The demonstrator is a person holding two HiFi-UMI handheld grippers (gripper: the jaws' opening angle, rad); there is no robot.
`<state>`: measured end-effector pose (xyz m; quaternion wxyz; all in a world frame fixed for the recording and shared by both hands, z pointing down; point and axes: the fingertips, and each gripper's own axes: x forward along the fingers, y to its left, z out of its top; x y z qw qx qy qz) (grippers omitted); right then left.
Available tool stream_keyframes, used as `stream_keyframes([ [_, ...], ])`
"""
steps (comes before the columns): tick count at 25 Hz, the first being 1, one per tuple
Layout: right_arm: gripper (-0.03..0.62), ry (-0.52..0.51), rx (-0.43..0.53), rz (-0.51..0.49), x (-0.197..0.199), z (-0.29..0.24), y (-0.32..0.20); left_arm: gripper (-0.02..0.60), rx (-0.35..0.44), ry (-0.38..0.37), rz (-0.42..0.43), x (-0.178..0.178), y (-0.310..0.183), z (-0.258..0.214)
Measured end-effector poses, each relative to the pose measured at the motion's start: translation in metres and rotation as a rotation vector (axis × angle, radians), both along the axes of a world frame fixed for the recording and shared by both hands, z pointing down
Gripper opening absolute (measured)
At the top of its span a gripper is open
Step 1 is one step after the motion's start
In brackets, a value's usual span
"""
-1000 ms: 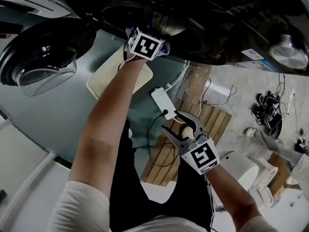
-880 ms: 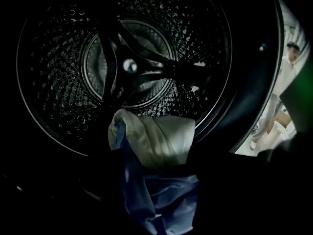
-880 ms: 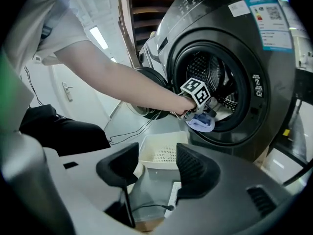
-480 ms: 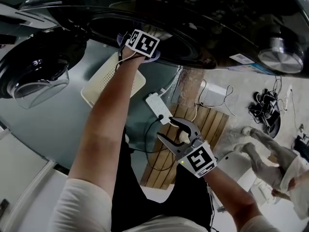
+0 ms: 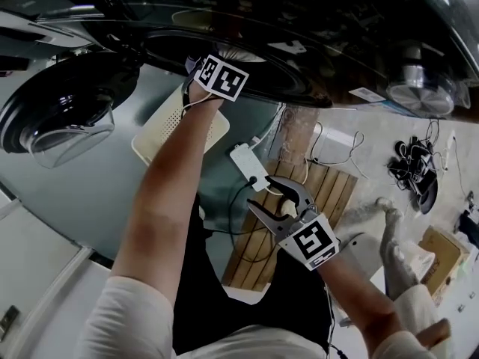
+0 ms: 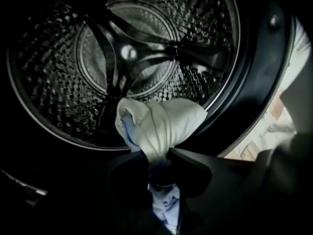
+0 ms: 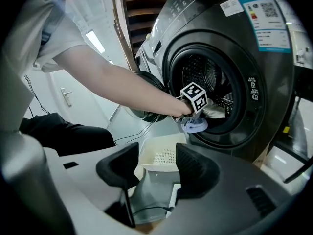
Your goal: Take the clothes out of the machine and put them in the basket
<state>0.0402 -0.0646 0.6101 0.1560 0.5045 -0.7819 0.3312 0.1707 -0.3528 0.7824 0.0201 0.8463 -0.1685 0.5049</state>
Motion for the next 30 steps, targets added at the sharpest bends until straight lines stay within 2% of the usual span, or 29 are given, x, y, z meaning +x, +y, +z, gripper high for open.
stream_keyframes([
  [6,0.224,-0.012,0.008,-0.005,-0.001,-0.019,-0.003,0.078,0.008,0.093,-0.026,-0.011,0.004,-0.043],
  [17,0.224,-0.007,0.037,-0.030,-0.003,-0.072,0.002,0.077,0.012,0.209,-0.019,-0.048,0.024,-0.133],
  [25,0.224,-0.009,0.042,-0.040,0.005,-0.111,0.009,0.077,-0.005,0.310,-0.115,-0.079,0.035,-0.186],
  [30,0.224,-0.011,0.020,-0.055,0.011,-0.126,0.012,0.077,-0.005,0.343,-0.144,-0.092,0.048,-0.213],
])
